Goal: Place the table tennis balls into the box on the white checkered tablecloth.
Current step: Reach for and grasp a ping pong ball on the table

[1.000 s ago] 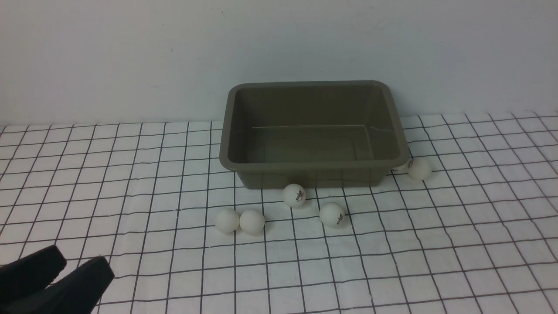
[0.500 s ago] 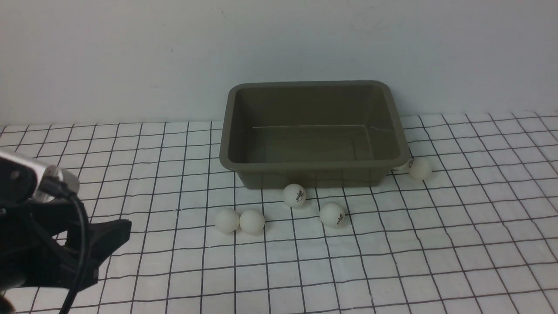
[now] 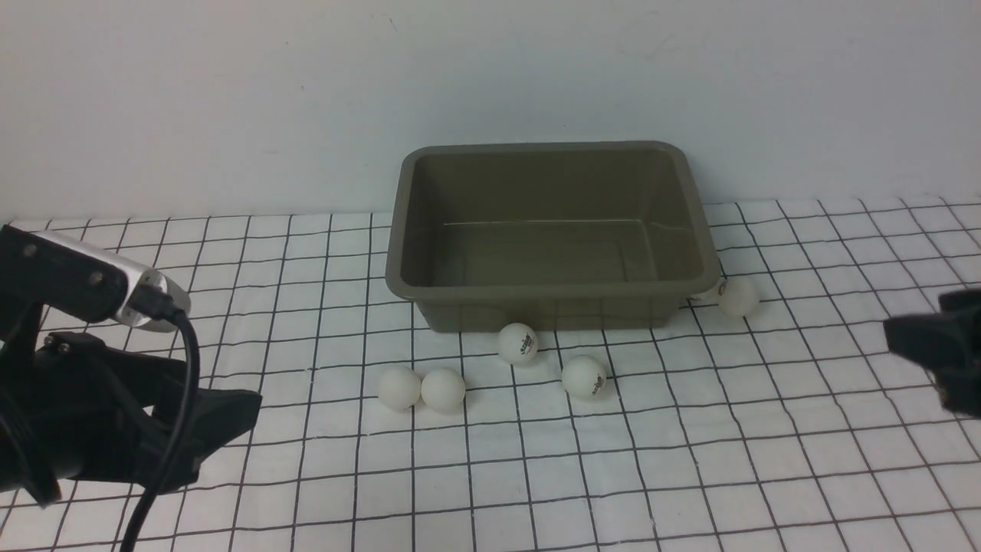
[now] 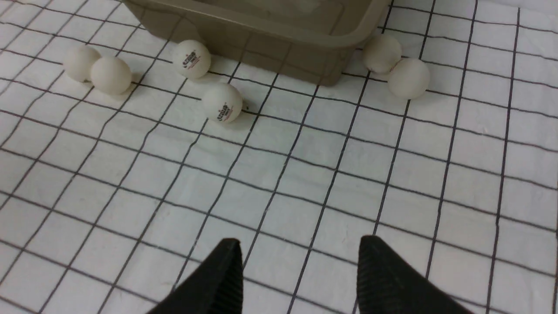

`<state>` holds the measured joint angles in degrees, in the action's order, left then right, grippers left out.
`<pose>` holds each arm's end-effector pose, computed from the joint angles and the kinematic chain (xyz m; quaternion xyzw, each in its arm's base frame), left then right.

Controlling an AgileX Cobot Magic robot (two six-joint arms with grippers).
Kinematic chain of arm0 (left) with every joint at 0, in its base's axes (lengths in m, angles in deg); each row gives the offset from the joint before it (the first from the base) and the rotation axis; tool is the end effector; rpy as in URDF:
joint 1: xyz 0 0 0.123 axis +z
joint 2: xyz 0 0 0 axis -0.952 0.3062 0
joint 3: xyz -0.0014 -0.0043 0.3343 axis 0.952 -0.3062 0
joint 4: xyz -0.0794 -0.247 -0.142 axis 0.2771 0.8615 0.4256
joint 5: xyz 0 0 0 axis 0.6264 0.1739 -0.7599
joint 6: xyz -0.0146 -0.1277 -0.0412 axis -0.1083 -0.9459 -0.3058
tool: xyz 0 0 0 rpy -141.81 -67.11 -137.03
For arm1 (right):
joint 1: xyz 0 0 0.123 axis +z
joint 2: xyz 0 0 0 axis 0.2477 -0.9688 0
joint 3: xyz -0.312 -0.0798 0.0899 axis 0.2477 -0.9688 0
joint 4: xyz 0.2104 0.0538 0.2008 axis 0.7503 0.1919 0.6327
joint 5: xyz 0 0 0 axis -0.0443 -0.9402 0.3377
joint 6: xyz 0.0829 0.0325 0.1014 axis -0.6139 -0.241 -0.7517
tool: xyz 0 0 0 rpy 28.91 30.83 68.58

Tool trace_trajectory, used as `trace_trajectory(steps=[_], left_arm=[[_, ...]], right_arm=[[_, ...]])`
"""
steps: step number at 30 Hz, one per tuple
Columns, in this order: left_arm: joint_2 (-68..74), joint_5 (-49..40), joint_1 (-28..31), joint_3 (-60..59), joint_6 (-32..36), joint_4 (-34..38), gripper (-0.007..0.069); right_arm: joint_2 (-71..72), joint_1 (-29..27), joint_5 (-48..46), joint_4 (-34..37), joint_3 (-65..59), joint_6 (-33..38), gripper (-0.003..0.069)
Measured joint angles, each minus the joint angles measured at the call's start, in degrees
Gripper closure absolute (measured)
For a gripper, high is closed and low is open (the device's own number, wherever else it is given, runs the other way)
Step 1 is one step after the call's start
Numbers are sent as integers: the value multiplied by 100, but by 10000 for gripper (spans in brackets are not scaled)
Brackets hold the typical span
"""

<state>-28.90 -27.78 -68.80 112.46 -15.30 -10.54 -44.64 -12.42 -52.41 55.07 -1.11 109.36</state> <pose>0.2147 -0.0513 0.2798 0.1741 0.8807 -0.1661 0.4080 0.2191 0.0512 0.3086 -0.2114 0.8865 0.1005 0.3993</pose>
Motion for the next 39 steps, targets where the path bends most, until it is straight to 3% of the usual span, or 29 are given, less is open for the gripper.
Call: trace_trajectory(steps=[4, 8, 12, 21, 31, 39], left_arm=[[0, -39, 0, 0, 81, 24, 114], [0, -39, 0, 0, 154, 36, 114], [0, -39, 0, 0, 155, 42, 114], [0, -39, 0, 0, 155, 53, 114], [0, -34, 0, 0, 155, 79, 114], [0, -16, 0, 0, 155, 171, 114]], right_arm=[[-796, 0, 52, -32, 557, 250, 258], [-1820, 0, 64, -50, 1135, 248, 153], [-2563, 0, 70, -54, 1511, 298, 121], [-4176, -143, -150, -49, 2376, 720, 114], [-5056, -293, 2, 50, 3049, 2880, 114], [-5510, -293, 363, 512, 3079, 3284, 114]])
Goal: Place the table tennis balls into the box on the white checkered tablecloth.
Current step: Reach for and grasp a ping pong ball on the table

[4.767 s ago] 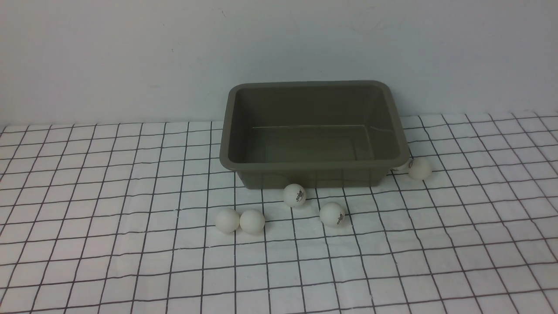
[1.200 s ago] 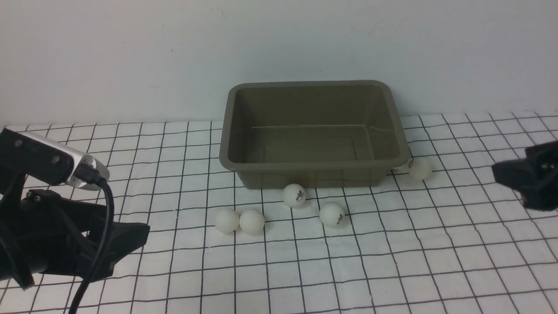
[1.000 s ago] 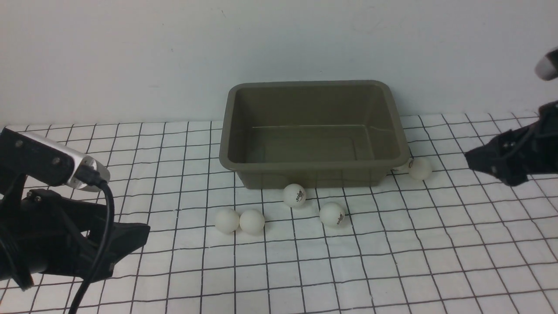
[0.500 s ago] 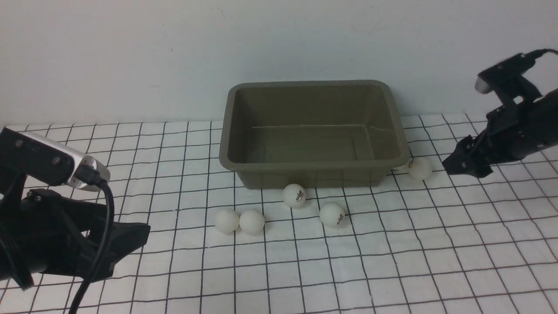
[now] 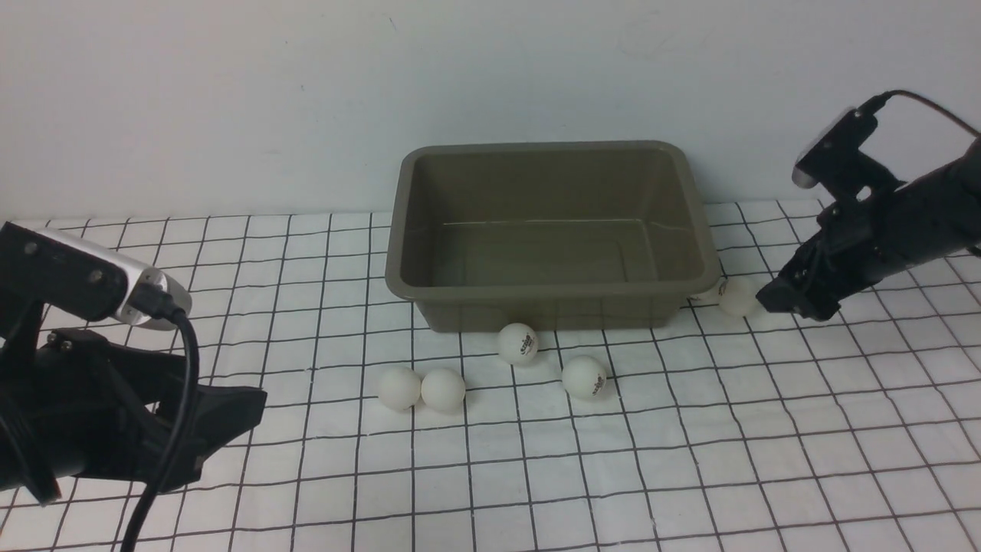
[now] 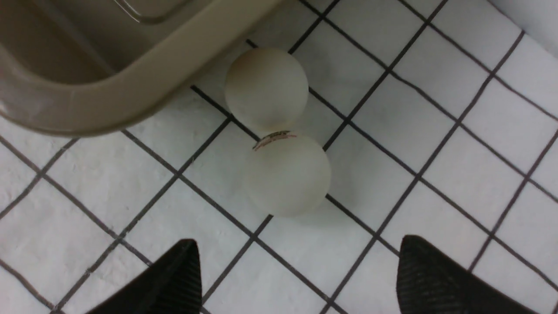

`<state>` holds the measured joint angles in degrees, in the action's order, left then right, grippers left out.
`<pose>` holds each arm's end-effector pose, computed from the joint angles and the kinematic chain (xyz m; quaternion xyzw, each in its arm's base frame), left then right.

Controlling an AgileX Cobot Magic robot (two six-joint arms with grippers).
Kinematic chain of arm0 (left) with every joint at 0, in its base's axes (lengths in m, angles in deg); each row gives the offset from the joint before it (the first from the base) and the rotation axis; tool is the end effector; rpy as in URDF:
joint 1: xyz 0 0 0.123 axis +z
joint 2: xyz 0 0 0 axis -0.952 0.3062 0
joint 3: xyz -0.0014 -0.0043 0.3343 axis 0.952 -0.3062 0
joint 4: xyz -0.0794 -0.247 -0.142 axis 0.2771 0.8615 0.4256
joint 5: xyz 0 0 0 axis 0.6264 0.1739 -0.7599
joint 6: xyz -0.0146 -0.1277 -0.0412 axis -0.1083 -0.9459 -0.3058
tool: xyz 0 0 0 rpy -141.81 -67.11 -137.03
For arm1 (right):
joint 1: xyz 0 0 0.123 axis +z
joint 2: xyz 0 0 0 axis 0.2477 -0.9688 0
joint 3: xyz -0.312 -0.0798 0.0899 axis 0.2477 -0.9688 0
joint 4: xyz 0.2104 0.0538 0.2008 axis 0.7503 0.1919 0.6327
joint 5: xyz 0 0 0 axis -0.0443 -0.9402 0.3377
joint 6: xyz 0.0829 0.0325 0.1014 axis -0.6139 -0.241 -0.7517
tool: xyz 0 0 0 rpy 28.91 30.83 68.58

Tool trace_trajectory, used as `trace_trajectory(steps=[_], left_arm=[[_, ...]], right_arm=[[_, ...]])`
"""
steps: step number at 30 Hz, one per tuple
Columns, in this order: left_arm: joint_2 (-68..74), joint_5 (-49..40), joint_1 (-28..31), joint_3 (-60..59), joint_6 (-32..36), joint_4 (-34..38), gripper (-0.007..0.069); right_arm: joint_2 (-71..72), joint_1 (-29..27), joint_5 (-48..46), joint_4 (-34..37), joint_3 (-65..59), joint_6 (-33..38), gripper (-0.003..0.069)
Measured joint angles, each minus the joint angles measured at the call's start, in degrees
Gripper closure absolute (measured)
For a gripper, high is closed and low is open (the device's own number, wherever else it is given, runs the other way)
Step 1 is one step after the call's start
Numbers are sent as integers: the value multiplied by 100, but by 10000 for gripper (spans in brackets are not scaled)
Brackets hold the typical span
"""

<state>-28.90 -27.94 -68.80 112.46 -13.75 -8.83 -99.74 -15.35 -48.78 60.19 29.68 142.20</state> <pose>0.2150 -0.0533 0.2815 0.1778 0.8763 -0.1725 0.4132 0.4627 0.0388 0.1761 -0.3894 0.8767 0.0727 0.2730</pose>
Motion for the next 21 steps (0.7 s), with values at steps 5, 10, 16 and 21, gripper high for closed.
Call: trace_trajectory(steps=[5, 10, 16, 21], left_arm=[[0, 0, 0, 0, 5, 16, 114], [0, 0, 0, 0, 5, 18, 114], [0, 0, 0, 0, 5, 30, 114], [0, 0, 0, 0, 5, 32, 114]], right_arm=[[-404, 6, 54, 334, 71, 84, 123], [-686, 6, 125, 617, 234, 254, 124], [-899, 6, 159, 729, 491, 342, 125], [-1067, 6, 66, 801, 674, 355, 125]])
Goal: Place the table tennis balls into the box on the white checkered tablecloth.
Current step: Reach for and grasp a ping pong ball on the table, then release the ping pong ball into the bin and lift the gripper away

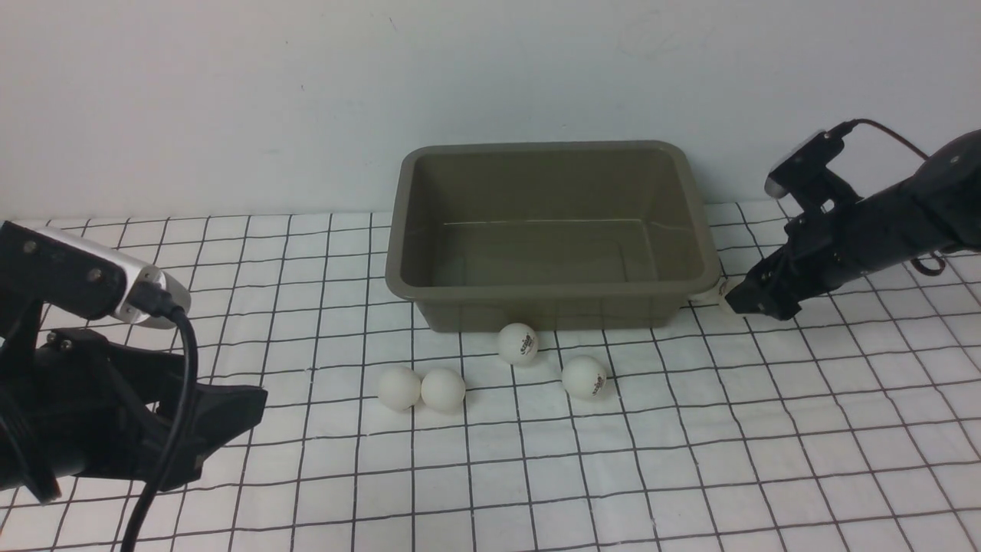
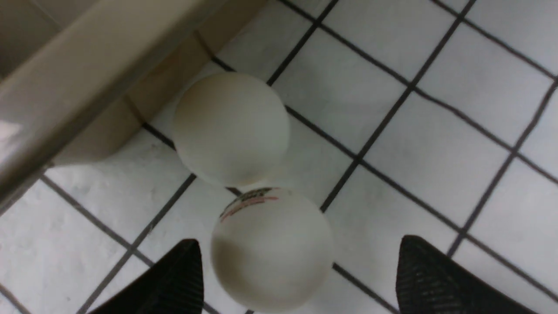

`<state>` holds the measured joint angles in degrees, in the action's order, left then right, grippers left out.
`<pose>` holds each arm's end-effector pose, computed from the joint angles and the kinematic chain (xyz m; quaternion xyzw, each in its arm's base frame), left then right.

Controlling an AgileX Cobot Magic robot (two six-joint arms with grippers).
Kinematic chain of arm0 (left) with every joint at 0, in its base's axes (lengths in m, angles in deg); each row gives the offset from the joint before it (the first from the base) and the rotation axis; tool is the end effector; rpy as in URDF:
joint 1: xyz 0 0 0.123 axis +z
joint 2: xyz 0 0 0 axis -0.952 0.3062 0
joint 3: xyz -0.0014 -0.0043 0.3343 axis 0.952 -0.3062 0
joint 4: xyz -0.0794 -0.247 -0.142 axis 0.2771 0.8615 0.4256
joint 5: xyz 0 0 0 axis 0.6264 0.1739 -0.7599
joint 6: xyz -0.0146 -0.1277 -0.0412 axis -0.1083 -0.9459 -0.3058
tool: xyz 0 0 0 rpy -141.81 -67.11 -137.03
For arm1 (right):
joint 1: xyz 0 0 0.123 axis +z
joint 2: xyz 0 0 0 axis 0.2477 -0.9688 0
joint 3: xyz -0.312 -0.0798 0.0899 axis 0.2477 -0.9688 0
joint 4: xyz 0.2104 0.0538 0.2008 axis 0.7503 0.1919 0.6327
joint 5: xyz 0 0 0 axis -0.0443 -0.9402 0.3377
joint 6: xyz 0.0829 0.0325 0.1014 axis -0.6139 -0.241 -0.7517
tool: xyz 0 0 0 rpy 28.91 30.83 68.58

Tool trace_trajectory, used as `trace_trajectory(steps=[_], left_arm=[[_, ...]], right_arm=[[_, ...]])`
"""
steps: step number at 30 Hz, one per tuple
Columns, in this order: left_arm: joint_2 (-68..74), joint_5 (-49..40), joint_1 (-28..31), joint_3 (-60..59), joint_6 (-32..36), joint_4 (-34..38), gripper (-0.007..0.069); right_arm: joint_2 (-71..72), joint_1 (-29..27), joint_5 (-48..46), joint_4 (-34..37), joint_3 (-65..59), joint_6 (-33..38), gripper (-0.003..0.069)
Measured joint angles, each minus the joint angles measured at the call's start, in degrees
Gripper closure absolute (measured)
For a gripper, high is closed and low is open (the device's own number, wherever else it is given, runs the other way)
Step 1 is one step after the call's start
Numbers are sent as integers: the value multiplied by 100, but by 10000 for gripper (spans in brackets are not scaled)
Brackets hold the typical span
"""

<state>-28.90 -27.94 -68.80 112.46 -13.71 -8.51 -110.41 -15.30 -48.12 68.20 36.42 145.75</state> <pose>0.2151 -0.0536 0.2819 0.1764 0.8758 -0.1744 0.4140 0.5039 0.0468 0.1292 -0.3627 0.8827 0.1144 0.2760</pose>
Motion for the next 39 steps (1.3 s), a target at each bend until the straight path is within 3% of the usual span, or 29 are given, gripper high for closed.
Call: trace_trajectory(steps=[10, 17, 26, 33, 39], left_arm=[[0, 0, 0, 0, 0, 5, 114], [0, 0, 0, 0, 0, 5, 114], [0, 17, 0, 0, 0, 5, 114], [0, 17, 0, 0, 0, 5, 114], [0, 17, 0, 0, 0, 5, 114]], right_arm=[[-188, 4, -140, 184, 0, 17, 137], [-192, 4, 56, 413, 0, 20, 308], [399, 4, 163, 510, 0, 2, 309], [974, 130, -594, 2032, 46, 355, 309], [719, 475, -853, 2368, 46, 755, 309]])
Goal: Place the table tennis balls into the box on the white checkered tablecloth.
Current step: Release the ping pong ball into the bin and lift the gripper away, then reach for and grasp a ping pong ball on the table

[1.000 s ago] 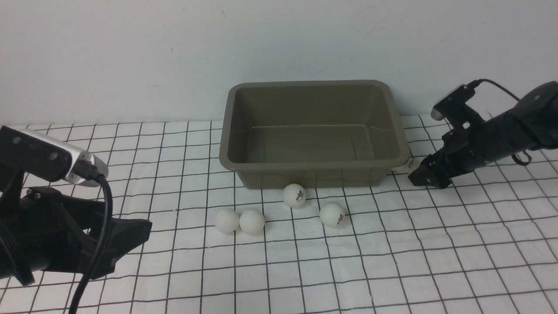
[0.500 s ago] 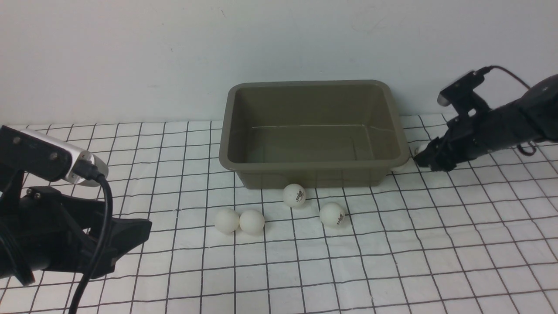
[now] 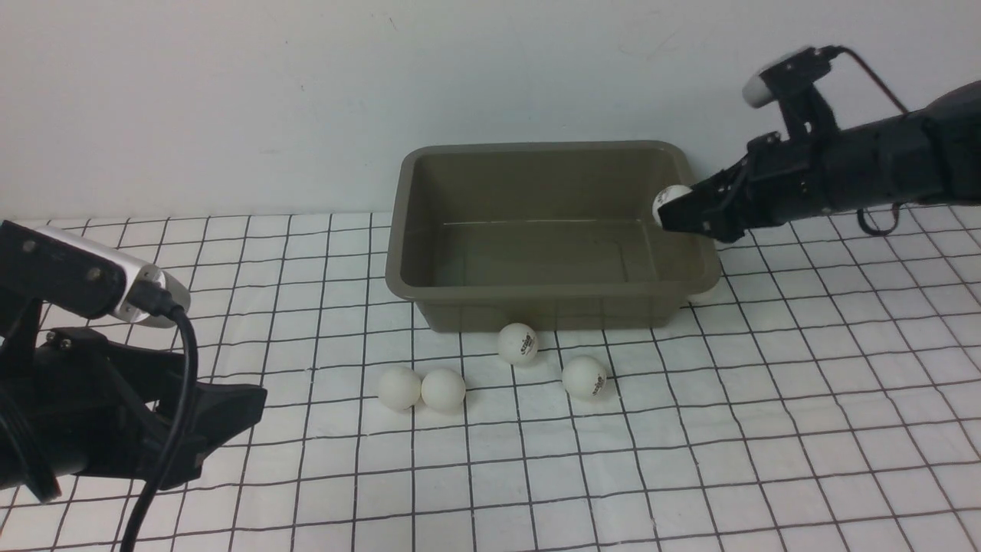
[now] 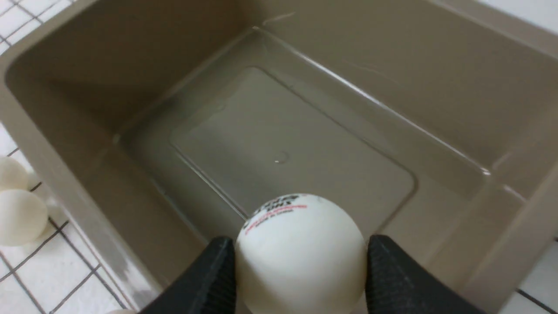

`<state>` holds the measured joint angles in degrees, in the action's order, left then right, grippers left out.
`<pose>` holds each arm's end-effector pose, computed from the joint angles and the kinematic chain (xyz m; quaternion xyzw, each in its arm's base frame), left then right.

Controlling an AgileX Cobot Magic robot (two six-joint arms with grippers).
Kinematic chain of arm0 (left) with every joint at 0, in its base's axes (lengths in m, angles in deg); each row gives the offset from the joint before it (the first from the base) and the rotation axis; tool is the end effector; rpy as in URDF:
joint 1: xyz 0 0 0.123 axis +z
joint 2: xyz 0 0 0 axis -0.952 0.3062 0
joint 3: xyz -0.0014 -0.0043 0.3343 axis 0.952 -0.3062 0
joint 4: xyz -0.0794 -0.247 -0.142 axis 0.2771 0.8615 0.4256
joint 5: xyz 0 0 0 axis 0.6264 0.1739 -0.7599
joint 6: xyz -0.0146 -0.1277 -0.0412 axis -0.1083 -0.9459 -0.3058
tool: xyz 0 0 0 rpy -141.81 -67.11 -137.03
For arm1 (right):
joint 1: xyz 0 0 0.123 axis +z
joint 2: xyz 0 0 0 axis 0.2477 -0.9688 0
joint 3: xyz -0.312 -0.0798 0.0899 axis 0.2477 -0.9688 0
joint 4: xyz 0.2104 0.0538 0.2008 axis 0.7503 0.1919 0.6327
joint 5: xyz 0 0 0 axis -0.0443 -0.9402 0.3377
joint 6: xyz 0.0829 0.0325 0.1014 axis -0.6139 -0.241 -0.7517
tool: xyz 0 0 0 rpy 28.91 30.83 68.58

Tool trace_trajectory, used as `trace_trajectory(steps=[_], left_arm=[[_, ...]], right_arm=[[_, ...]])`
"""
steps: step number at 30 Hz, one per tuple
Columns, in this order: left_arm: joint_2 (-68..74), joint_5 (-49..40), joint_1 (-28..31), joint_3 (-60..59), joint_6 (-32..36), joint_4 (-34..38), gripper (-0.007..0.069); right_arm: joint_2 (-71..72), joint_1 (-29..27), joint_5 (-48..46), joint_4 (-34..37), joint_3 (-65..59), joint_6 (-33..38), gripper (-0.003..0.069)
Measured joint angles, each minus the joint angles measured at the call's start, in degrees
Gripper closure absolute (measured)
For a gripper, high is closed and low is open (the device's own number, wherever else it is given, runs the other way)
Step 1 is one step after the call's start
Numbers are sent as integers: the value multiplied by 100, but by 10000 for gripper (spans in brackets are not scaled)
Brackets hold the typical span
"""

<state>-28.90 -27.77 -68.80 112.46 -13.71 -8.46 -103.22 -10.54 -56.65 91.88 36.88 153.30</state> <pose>0.2154 -0.0534 0.2820 0.1755 0.8756 -0.1738 0.4151 0.4909 0.1214 0.2198 -0.3429 0.8190 0.2607 0.3790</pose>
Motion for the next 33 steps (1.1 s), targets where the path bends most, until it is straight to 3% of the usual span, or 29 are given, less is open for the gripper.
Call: trace_trajectory(steps=[6, 12, 23, 33], left_arm=[[0, 0, 0, 0, 0, 0, 114], [0, 0, 0, 0, 0, 0, 114], [0, 0, 0, 0, 0, 0, 114], [0, 0, 0, 0, 0, 0, 114]], right_arm=[[-35, 40, 109, 6, 0, 10, 303], [-35, -20, 242, -3, 0, 363, 216], [327, -1213, -636, -81, 0, 1112, 215], [115, -1472, -1107, -406, 0, 1776, 216]])
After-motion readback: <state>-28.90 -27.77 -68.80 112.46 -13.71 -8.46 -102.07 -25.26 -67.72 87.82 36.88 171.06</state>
